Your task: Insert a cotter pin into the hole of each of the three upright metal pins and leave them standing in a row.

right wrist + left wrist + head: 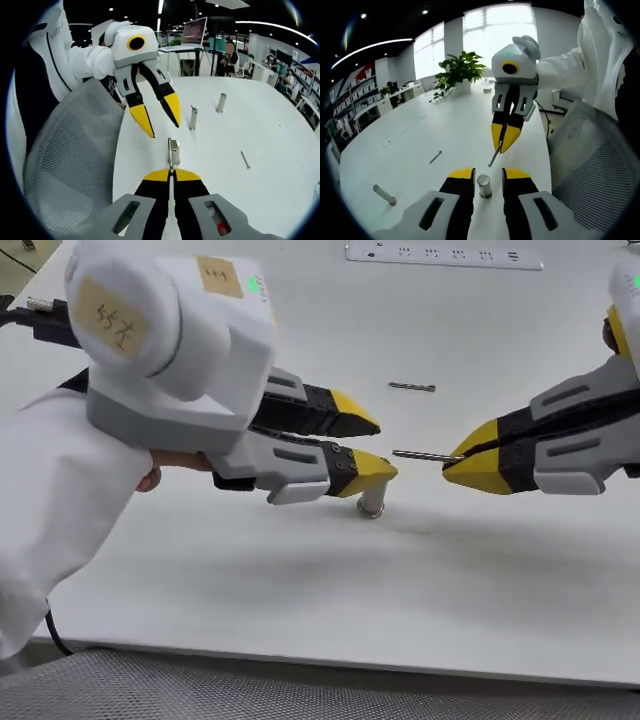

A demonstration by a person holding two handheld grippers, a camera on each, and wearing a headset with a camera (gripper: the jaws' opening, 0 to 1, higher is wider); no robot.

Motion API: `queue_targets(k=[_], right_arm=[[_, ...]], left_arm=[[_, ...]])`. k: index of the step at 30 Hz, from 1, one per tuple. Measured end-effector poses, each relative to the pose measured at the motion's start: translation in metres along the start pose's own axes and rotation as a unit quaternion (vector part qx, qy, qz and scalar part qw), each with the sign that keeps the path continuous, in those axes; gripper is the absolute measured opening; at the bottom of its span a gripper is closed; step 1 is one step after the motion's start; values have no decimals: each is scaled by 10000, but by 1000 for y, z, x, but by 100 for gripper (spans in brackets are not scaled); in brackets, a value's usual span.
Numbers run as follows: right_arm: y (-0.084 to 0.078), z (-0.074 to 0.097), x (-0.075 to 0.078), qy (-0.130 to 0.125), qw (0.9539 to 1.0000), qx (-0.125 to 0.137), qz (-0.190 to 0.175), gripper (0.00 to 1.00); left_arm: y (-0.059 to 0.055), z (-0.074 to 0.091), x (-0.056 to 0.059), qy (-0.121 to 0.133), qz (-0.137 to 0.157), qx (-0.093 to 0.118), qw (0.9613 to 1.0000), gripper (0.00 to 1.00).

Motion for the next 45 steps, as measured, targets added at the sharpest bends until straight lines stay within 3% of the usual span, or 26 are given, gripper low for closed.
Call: queue_targets(k=[7,16,21,45], right_arm=[[-14,-4,4,-49,9999,-138,-83,0],[-18,-9,7,-47,9998,-211,-50,0],[-14,-13,6,-15,9998,-202,29,0],[-6,-24,13,3,9996,-199,193,0]], left_arm=[[-2,-13,4,-149,-139,-304,9993,19],[-10,-22,-5,-126,-340,-575,9977,18],[-11,-23,-8,-191,-256,-560,9979,10],[-10,-22,-8,-233,-321,-672,9969,10]])
Point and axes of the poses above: the centre of the closed fingertips' face, and the gripper's own axes: z roughly backward along the fingers, x roughly to its right, y roughly out of its top, the point moved 10 cm from there along z, roughly backward along the fingers, and after that the axes turned 9 degrees about y, right-handed, at the moved point
